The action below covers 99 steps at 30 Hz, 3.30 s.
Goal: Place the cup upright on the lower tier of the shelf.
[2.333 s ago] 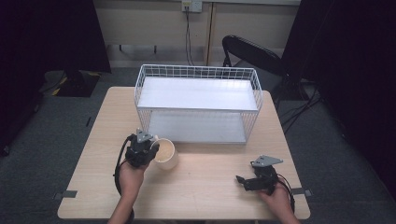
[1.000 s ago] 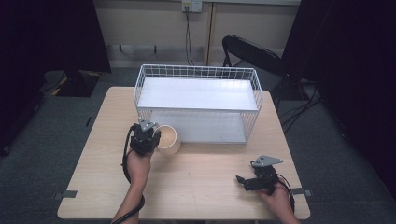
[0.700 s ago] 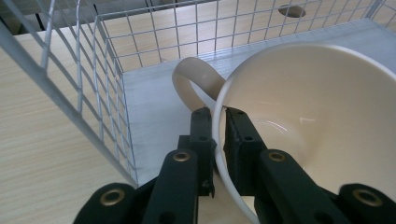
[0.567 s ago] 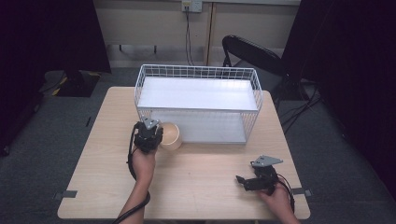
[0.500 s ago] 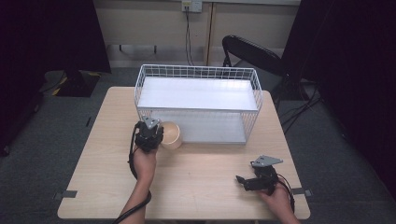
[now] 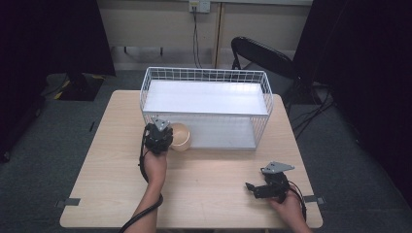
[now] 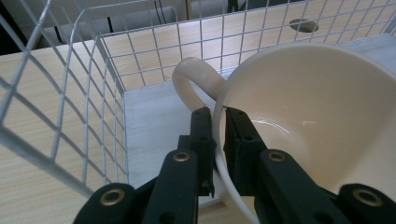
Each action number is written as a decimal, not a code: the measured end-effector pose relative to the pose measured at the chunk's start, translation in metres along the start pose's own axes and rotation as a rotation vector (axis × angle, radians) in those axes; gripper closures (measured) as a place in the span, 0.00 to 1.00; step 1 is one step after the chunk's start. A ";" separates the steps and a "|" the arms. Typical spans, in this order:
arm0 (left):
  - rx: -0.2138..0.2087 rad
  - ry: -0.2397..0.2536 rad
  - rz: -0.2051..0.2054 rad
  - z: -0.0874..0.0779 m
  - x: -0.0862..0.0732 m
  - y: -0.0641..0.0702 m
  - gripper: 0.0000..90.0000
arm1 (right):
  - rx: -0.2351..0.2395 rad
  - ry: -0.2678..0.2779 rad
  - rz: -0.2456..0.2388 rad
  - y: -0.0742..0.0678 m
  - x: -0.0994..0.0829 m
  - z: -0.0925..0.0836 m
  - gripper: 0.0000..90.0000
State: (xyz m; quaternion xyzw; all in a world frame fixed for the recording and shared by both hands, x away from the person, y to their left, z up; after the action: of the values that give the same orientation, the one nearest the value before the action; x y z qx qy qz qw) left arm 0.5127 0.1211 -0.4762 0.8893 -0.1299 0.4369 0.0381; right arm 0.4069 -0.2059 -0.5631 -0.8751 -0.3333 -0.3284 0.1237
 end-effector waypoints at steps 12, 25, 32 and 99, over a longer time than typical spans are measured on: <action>0.036 0.011 -0.004 0.009 0.004 0.003 0.92 | 0.000 0.000 0.000 0.000 0.000 0.000 0.13; 0.086 0.018 -0.017 0.016 0.004 -0.002 0.91 | 0.000 0.000 0.000 0.000 0.000 0.000 0.13; 0.094 0.036 -0.040 0.016 0.005 -0.002 0.91 | 0.000 0.000 0.000 0.000 0.000 0.000 0.13; -0.180 0.048 -0.026 -0.027 0.005 0.009 0.24 | 0.000 0.000 0.000 0.000 0.000 0.000 0.13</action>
State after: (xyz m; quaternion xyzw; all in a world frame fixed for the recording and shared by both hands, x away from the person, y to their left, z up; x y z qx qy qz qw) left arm 0.4926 0.1164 -0.4558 0.8732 -0.1562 0.4439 0.1267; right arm 0.4069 -0.2060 -0.5631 -0.8751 -0.3333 -0.3284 0.1235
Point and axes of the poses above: each handheld gripper's, and its own axes: z roughly forward along the jaws, x roughly out of its top, y roughly to its right, the point moved 9 cm from there along z, roughly forward along the jaws, and after that the axes turned 6 degrees about -y, right-handed, at the moved point
